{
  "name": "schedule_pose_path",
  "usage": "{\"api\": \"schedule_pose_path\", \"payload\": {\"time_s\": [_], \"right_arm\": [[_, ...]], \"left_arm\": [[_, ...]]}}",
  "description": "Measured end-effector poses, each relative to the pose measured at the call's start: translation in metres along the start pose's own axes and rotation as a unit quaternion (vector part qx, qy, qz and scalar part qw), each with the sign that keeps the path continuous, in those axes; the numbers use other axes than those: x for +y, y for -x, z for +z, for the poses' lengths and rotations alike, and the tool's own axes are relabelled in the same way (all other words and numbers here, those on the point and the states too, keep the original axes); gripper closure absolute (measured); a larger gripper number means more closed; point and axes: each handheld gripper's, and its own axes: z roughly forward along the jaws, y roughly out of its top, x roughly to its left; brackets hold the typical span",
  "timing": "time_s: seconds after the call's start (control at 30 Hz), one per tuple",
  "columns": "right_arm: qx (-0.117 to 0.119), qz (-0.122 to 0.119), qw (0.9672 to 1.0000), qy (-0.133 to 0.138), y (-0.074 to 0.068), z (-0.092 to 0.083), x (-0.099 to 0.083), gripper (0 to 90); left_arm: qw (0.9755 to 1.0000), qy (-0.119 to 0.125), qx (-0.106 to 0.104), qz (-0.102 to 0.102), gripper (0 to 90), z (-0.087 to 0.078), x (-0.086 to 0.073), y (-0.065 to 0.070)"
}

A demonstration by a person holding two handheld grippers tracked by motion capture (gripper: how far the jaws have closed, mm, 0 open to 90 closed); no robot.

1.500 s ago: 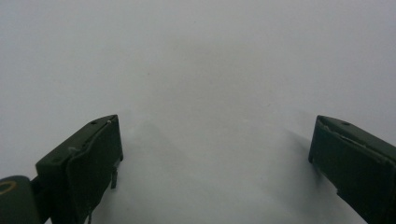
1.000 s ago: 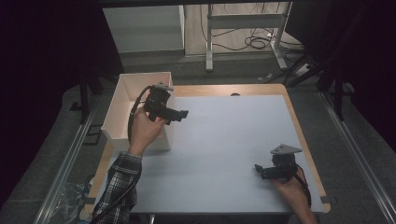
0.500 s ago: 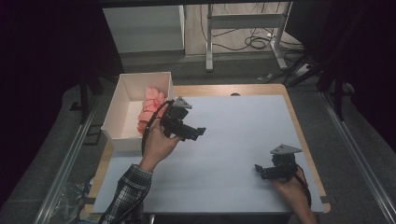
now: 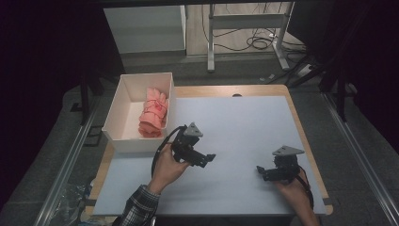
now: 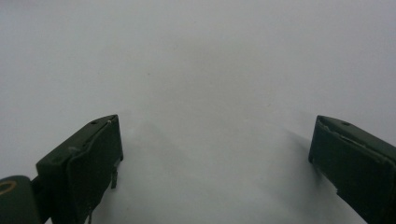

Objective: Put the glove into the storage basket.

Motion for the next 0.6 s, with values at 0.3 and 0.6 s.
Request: {"api": "schedule_pose_path", "payload": {"time_s": [0.3, 0.6], "right_arm": [[0.0, 0.001, 1.0, 0.0, 0.0, 0.0, 0.0, 3.2], [0.0, 0.0, 1.0, 0.0, 0.0, 0.0, 0.0, 3.2]], "left_arm": [[0.9999, -0.005, -0.003, 0.012, 2.1, 0.025, -0.038, 0.009], [0.9984, -0.041, 0.033, 0.02, 0.8, 0.046, -0.069, 0.008]]}}
